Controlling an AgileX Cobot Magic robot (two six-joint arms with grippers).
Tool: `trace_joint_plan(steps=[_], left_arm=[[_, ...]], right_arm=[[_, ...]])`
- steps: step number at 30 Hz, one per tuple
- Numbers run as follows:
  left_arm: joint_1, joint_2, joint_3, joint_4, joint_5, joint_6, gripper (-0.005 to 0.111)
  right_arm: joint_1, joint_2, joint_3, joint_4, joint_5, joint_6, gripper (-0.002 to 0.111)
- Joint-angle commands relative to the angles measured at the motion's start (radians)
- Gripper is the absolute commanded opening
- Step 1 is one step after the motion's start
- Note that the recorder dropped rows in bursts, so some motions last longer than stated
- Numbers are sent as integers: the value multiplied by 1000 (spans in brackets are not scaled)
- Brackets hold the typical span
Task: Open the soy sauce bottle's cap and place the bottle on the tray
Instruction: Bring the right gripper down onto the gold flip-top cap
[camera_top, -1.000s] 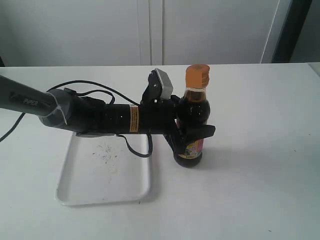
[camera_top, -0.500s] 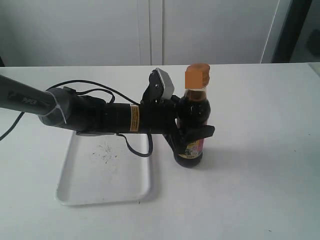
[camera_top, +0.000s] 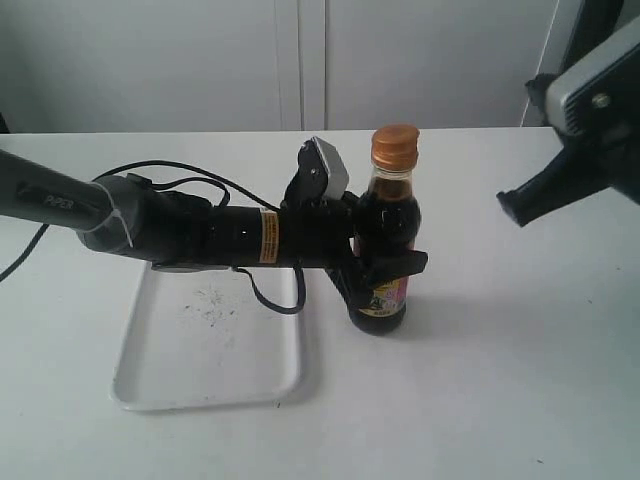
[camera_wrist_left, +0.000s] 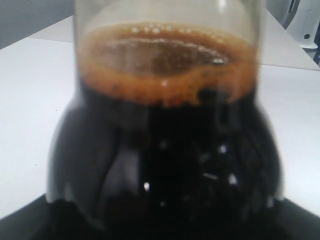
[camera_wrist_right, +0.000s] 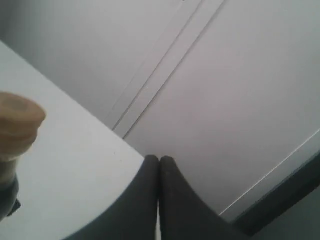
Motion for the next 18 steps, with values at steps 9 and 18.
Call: trace_joint_plan(steps=[9, 18], left_arm=[[-7, 1, 6, 38, 41, -24, 0], [-7, 1, 6, 38, 41, -27, 0]], right_arm=[[145, 139, -64, 195, 134, -354, 0], [185, 143, -114, 329, 200, -369, 0]])
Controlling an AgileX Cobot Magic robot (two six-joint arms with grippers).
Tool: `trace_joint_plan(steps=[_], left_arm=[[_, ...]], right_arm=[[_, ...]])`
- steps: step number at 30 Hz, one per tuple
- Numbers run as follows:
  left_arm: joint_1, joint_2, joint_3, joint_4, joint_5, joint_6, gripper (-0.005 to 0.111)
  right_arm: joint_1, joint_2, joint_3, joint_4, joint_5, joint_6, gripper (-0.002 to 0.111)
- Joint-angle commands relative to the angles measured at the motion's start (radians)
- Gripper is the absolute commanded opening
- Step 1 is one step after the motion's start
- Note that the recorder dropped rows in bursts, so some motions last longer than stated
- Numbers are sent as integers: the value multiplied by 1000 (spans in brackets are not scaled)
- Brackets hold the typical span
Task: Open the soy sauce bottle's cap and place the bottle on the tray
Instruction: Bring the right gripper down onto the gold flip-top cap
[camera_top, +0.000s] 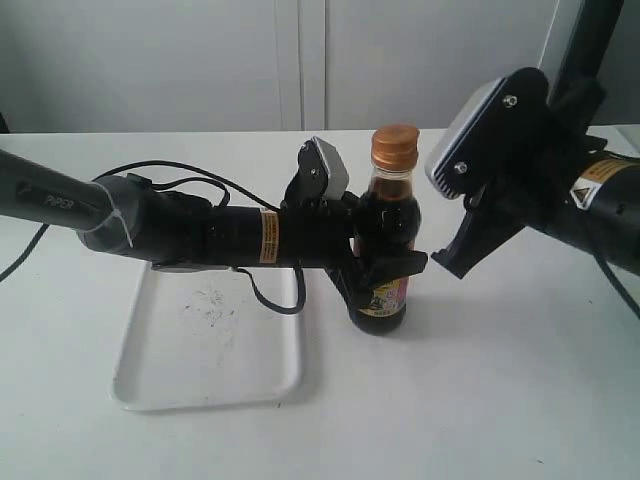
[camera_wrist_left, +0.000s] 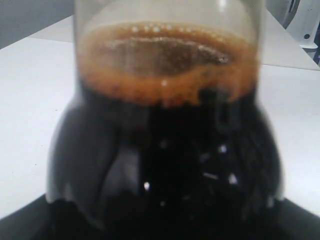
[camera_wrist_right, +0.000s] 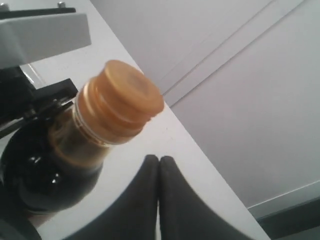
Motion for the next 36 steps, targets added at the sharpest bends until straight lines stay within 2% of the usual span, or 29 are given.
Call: trace_joint_plan(steps=[1, 9, 20, 23, 27, 28, 30, 36], left_arm=[[-7, 1, 6, 38, 41, -29, 0], [-7, 1, 6, 38, 41, -37, 0], [-7, 1, 6, 38, 41, -37, 0], [-7, 1, 6, 38, 41, -37, 0], [-7, 1, 6, 38, 41, -37, 0], [-7, 1, 6, 42, 41, -37, 0], [-7, 1, 6, 45, 41, -37, 0], [-7, 1, 6, 49, 41, -37, 0]], right_arm=[[6, 2, -33, 91, 40, -18, 0], [6, 85, -82, 110, 73, -120, 0], [15, 137, -119, 186, 24, -249, 0], [15, 137, -136, 347, 32, -412, 0], [15, 137, -134, 744, -142, -517, 0], [15, 137, -123, 820, -211, -507, 0], [15, 137, -81, 792, -319, -403, 0], [15, 139, 63, 338, -505, 155, 0]])
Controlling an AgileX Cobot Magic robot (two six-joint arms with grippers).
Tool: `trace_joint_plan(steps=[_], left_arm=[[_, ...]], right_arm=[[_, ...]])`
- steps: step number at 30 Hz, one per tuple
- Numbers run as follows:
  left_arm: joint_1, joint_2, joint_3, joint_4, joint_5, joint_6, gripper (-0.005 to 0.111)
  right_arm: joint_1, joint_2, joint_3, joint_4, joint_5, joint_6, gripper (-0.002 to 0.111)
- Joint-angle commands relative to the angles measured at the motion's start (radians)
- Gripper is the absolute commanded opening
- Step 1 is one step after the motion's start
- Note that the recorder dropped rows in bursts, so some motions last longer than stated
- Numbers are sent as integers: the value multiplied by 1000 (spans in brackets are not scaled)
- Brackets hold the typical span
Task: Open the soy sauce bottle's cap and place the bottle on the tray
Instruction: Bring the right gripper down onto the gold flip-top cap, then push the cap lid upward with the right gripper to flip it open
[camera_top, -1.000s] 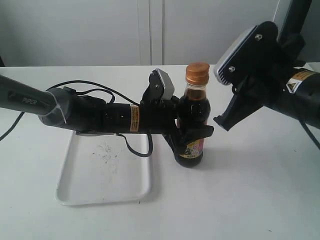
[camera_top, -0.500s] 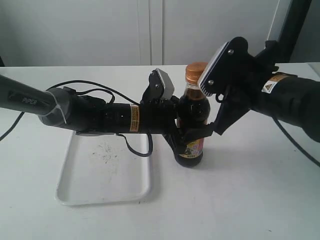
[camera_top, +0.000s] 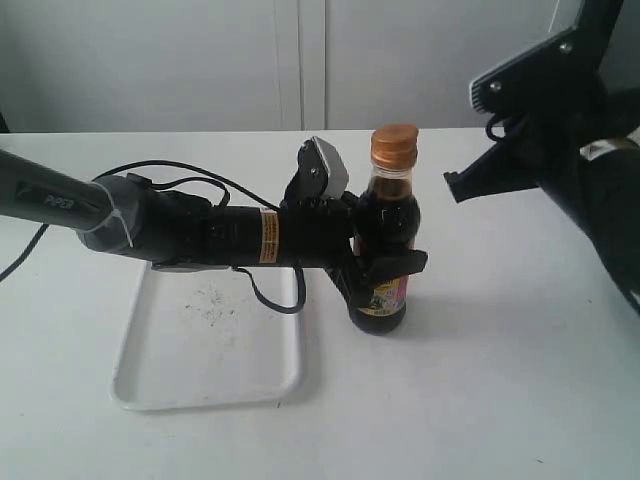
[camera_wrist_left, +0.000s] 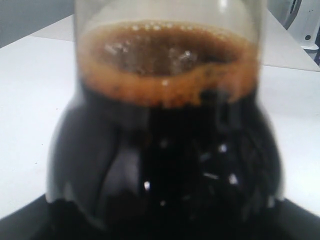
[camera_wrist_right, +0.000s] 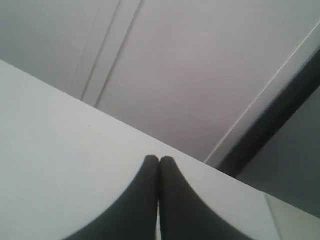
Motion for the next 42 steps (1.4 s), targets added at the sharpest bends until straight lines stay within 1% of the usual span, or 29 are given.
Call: trace_joint_plan(steps=[1, 3, 5, 7, 8, 9, 12, 13, 15, 16, 18, 20, 21, 24, 27, 31, 42], left_arm=[[-7, 1, 6, 49, 37, -30, 0], [-7, 1, 6, 60, 37, -30, 0], [-7, 1, 6, 73, 37, -32, 0], [-7, 1, 6, 80, 37, -35, 0], [-7, 1, 6, 86, 37, -40, 0], [-7, 1, 6, 86, 37, -43, 0], [-7, 1, 6, 86, 37, -43, 0], [-7, 1, 6, 86, 37, -43, 0], [-7, 1, 6, 86, 37, -43, 0], [-7, 1, 6, 86, 38, -42, 0], [-7, 1, 6, 86, 37, -48, 0], [-7, 1, 6, 86, 37, -48, 0], [-7, 1, 6, 86, 37, -48, 0], [-7, 1, 6, 86, 37, -48, 0], [-7, 1, 6, 86, 37, -48, 0], [-7, 1, 6, 86, 37, -51, 0], [-7, 1, 6, 88, 37, -56, 0]], right_arm=[[-1, 0, 100, -312, -180, 439, 0], [-1, 1, 132, -429, -251, 563, 0], [-1, 1, 159, -522, -275, 652, 0], [-1, 1, 178, -534, -264, 688, 0], [-1, 1, 187, -534, -255, 673, 0], [-1, 1, 192, -534, -240, 620, 0], [1, 1, 190, -529, -140, 348, 0], [13, 1, 190, -488, -131, 238, 0], [44, 1, 174, -364, -147, 158, 0], [63, 1, 158, -274, -144, 62, 0], [104, 1, 130, -169, -119, -107, 0], [153, 1, 114, -109, -111, -262, 0], [174, 1, 109, -97, -113, -301, 0], [205, 1, 98, -99, -114, -309, 0], [207, 1, 81, -77, -105, -309, 0], [209, 1, 58, -60, -64, -366, 0], [209, 1, 49, -55, -7, -366, 0]])
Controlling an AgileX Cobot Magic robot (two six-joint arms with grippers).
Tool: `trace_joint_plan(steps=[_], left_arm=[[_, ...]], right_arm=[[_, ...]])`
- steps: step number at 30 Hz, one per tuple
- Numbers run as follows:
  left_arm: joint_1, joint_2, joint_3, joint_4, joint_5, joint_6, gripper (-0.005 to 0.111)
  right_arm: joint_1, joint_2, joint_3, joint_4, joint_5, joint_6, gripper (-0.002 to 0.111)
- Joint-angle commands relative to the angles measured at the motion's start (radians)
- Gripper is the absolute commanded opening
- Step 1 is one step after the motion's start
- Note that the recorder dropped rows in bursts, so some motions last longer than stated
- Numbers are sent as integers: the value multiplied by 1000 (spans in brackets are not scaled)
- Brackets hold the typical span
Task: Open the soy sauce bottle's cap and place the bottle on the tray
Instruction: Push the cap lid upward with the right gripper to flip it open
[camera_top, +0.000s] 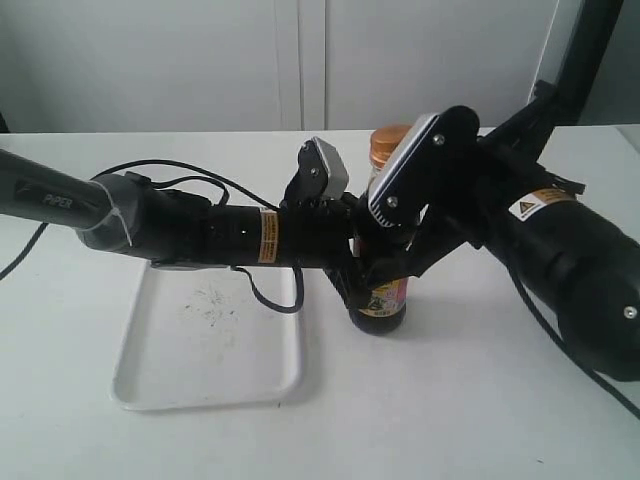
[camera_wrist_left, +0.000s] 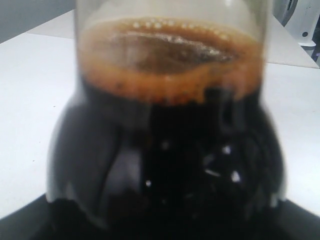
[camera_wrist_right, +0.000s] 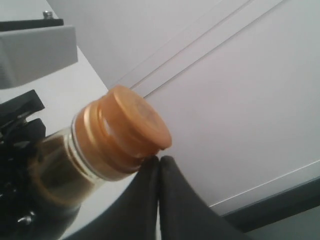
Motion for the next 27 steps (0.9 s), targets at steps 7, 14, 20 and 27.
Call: trace_joint_plan(steps=[7, 14, 20, 27], left_arm=[[-7, 1, 9, 61, 36, -39, 0], [-7, 1, 9, 65, 36, -39, 0], [-7, 1, 9, 66, 44, -39, 0], [-9, 1, 9, 93, 81, -39, 0]], right_arm=[[3, -4, -10, 0, 44, -1, 0], [3, -4, -85, 18, 118, 33, 0], [3, -4, -117, 23, 128, 33, 0], [3, 6, -177, 23, 189, 33, 0]])
